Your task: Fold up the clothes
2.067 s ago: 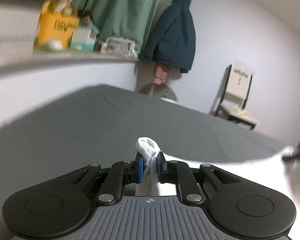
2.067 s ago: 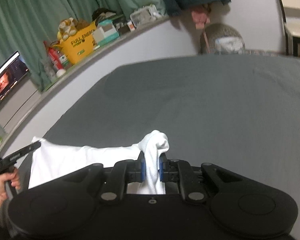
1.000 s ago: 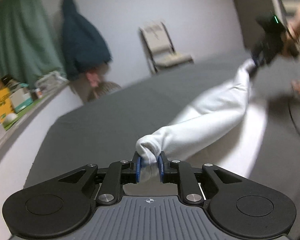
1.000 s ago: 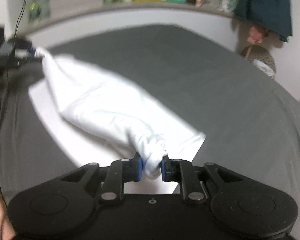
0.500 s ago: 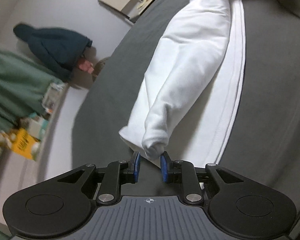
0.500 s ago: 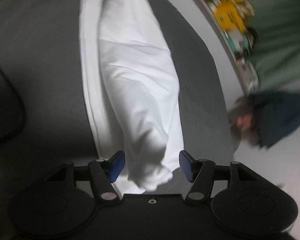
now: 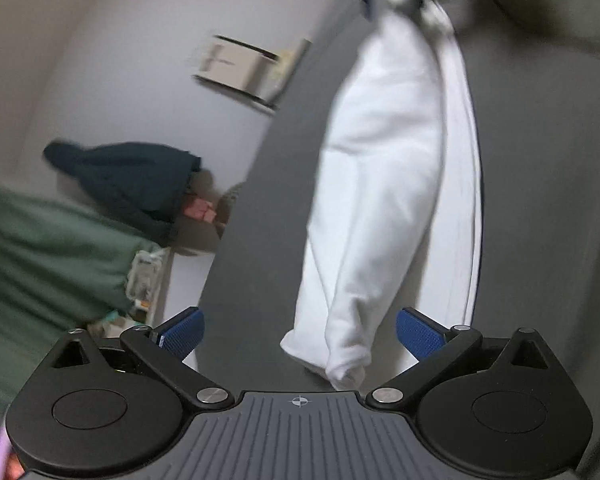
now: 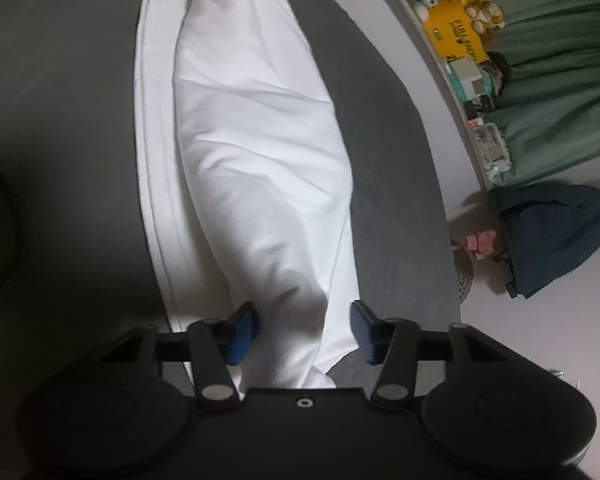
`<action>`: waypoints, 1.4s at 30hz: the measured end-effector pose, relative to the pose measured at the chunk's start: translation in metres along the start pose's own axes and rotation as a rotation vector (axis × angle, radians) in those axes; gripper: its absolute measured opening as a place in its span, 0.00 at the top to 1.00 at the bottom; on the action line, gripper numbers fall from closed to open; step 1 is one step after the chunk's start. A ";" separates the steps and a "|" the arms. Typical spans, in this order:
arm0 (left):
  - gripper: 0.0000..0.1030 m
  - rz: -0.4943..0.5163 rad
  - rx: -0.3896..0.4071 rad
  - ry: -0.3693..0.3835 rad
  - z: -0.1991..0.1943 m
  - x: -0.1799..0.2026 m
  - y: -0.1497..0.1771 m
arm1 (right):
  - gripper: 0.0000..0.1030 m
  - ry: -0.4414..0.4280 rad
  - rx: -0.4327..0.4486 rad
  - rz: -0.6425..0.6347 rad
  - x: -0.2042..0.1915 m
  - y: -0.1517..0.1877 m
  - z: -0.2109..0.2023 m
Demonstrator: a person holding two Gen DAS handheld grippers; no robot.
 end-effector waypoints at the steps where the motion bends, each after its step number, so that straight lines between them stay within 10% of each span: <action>1: 0.00 0.051 -0.016 0.002 0.005 0.003 -0.001 | 0.62 -0.002 0.001 -0.015 -0.001 0.000 -0.001; 4: 0.03 0.145 -0.037 0.055 0.016 0.012 0.004 | 0.67 0.006 0.018 -0.077 -0.004 -0.001 -0.001; 9: 0.74 0.222 -0.075 0.176 0.039 0.027 0.010 | 0.84 -0.009 0.040 -0.139 -0.011 -0.001 0.000; 11: 0.87 0.188 -0.082 0.229 0.043 0.029 0.011 | 0.89 -0.028 0.043 -0.119 -0.005 0.000 -0.001; 18: 0.88 0.019 0.028 0.069 0.003 -0.016 0.008 | 0.91 0.144 0.140 -0.041 0.070 -0.002 -0.023; 27: 0.88 0.040 -0.011 0.391 -0.006 0.065 0.013 | 0.92 -0.122 0.035 -0.229 -0.020 0.038 -0.005; 33: 0.88 -0.144 -0.067 0.479 -0.002 0.060 0.023 | 0.81 -0.173 0.001 -0.165 -0.018 0.039 0.002; 37: 0.68 -0.235 -0.064 0.517 -0.010 0.045 0.028 | 0.77 -0.316 0.009 -0.004 0.009 0.045 -0.009; 42: 0.67 -0.559 0.065 0.549 -0.001 -0.003 0.014 | 0.76 -0.504 0.026 0.515 0.087 0.052 -0.014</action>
Point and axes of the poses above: each gripper's, at about its wrist camera, not at the fingertips, and z roughly the way its jaws point, x to its right, y to its underside, the point moved 8 cm from there along z, roughly the way its jaws point, and after that the axes turned 5 degrees about y, right-handed, at the moved point
